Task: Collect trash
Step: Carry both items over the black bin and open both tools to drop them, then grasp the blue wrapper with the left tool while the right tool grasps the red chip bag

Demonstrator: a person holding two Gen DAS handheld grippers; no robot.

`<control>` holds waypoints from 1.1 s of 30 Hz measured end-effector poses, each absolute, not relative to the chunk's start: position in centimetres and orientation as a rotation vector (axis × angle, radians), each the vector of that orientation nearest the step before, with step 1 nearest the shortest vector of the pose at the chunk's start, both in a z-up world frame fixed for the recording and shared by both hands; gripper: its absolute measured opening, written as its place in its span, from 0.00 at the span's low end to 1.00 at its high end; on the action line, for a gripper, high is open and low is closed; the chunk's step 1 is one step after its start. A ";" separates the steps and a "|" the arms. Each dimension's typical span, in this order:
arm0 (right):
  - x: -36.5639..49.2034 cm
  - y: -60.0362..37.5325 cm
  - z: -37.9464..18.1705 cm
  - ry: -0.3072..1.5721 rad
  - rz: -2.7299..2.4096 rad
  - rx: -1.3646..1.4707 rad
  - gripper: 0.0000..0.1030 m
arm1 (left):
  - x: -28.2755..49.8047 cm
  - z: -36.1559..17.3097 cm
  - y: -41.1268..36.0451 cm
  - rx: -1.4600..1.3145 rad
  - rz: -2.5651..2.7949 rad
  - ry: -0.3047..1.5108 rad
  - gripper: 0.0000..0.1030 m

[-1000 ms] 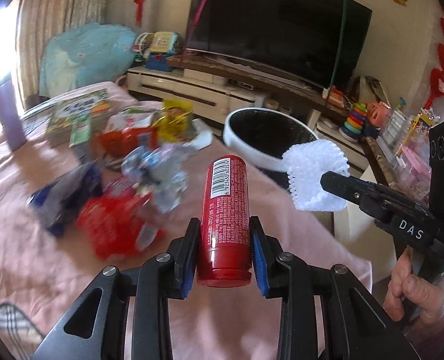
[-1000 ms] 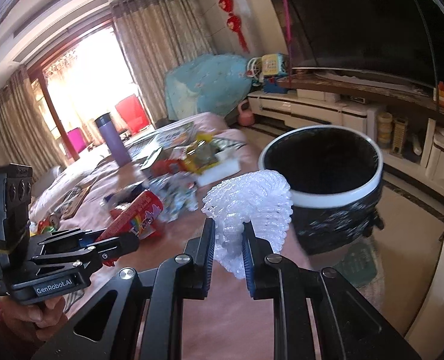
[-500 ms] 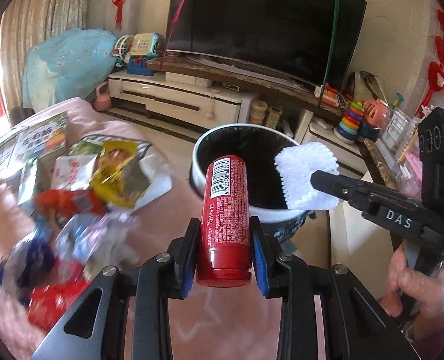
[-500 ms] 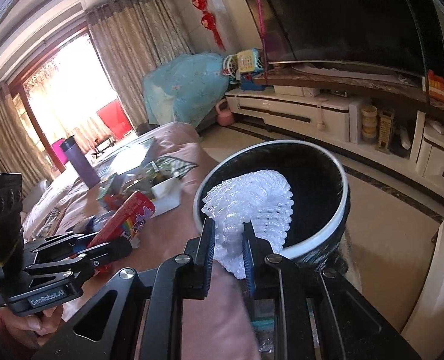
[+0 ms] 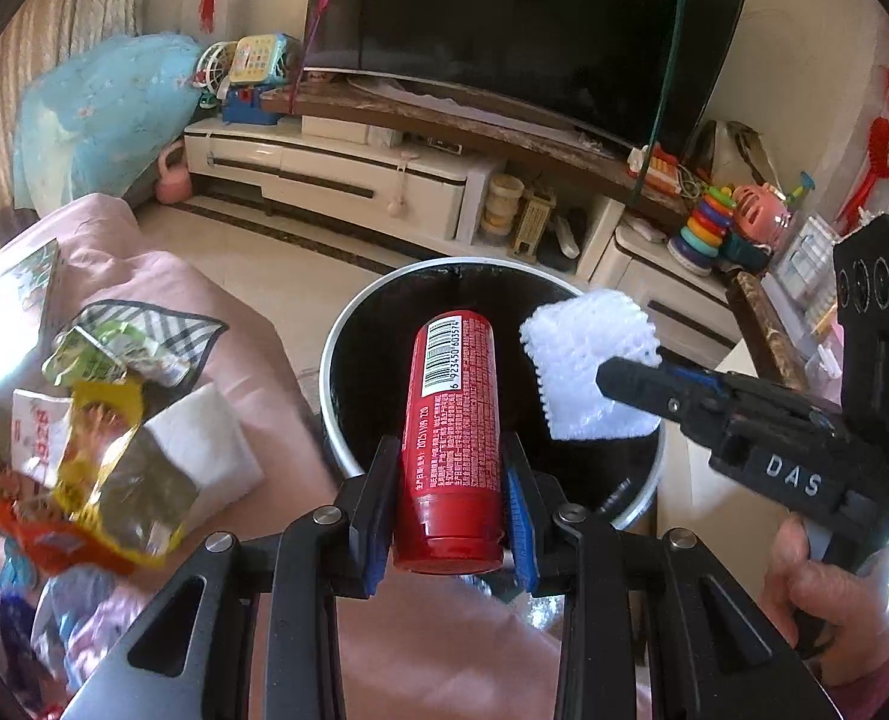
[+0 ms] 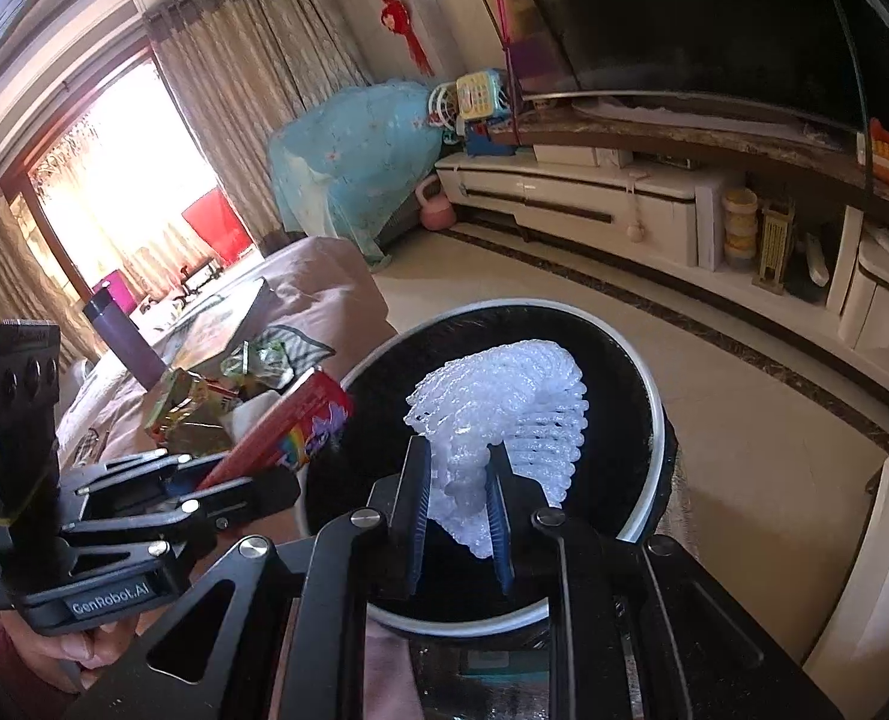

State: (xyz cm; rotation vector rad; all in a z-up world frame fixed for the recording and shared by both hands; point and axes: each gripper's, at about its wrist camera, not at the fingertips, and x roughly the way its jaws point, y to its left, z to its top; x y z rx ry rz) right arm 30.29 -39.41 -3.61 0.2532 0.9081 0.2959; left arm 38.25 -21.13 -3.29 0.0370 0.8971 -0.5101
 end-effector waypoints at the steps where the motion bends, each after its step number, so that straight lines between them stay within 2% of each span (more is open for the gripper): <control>1: 30.4 -39.4 -3.8 0.915 0.295 0.249 0.18 | 38.5 -3.2 -21.4 0.036 -0.510 0.901 0.30; 7: 31.3 -39.7 -4.3 0.931 0.284 0.231 0.23 | 40.7 -4.1 -22.6 0.041 -0.501 0.930 0.31; 9: 31.4 -40.0 -4.3 0.929 0.282 0.235 0.27 | 40.9 -4.2 -22.8 0.037 -0.498 0.942 0.45; 13: 31.4 -40.8 -4.0 0.917 0.271 0.255 0.44 | 40.4 -3.6 -22.4 0.007 -0.492 0.916 0.54; 18: 31.1 -41.3 -3.7 0.910 0.269 0.280 0.51 | 38.1 -3.6 -20.9 -0.034 -0.480 0.893 0.62; 21: 30.8 -40.9 -3.8 0.915 0.268 0.280 0.61 | 36.0 -3.7 -19.3 -0.055 -0.470 0.885 0.63; 29: 29.3 -39.5 -3.5 0.909 0.268 0.288 0.63 | 29.8 -3.0 -14.3 -0.099 -0.444 0.855 0.65; 33: 27.5 -38.3 -3.3 0.895 0.277 0.302 0.79 | 26.2 -2.9 -11.5 -0.110 -0.418 0.836 0.67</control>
